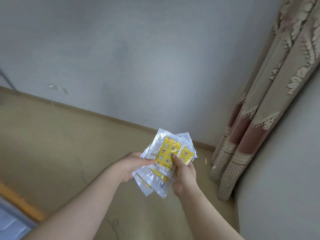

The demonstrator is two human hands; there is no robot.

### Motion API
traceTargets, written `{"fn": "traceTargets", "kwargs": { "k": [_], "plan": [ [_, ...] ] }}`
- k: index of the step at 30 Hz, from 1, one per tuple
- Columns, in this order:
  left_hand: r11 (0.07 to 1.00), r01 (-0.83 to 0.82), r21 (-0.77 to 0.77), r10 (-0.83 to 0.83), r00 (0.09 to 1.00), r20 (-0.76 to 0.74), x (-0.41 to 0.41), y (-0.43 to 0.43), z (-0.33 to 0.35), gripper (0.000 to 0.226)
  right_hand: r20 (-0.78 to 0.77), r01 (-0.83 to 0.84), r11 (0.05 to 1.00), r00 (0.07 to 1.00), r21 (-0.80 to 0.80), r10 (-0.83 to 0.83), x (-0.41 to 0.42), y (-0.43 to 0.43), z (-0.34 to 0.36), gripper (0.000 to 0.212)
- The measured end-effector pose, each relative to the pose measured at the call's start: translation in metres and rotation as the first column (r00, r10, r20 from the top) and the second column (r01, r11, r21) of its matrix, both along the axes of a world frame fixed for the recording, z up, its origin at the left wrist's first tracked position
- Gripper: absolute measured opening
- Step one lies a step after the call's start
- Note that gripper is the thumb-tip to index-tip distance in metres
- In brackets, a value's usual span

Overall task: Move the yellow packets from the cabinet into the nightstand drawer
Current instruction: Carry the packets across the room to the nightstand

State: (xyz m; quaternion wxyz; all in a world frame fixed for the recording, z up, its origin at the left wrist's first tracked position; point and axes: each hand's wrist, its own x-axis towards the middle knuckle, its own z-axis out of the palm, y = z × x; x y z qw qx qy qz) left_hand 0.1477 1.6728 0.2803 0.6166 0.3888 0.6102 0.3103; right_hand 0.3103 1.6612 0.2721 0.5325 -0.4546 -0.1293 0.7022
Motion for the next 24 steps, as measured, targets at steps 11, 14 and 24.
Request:
{"fn": "traceTargets", "kwargs": {
  "k": [11, 14, 24],
  "plan": [
    [0.902, -0.391, 0.182, 0.379, 0.92, 0.099, 0.002, 0.239, 0.026, 0.013, 0.007, -0.204, 0.97, 0.979, 0.135, 0.205, -0.007, 0.29, 0.028, 0.022],
    [0.837, -0.503, 0.213, 0.485, 0.864, 0.134, -0.015, 0.28, 0.034, 0.018, -0.037, -0.295, 0.931, 0.95, 0.215, 0.31, -0.029, 0.346, 0.037, 0.027],
    [0.663, -0.712, 0.232, 0.565, 0.679, 0.468, -0.158, 0.395, 0.046, 0.039, -0.093, -0.438, 0.856, 0.874, 0.275, 0.477, -0.182, 0.485, 0.059, 0.02]
  ]
}}
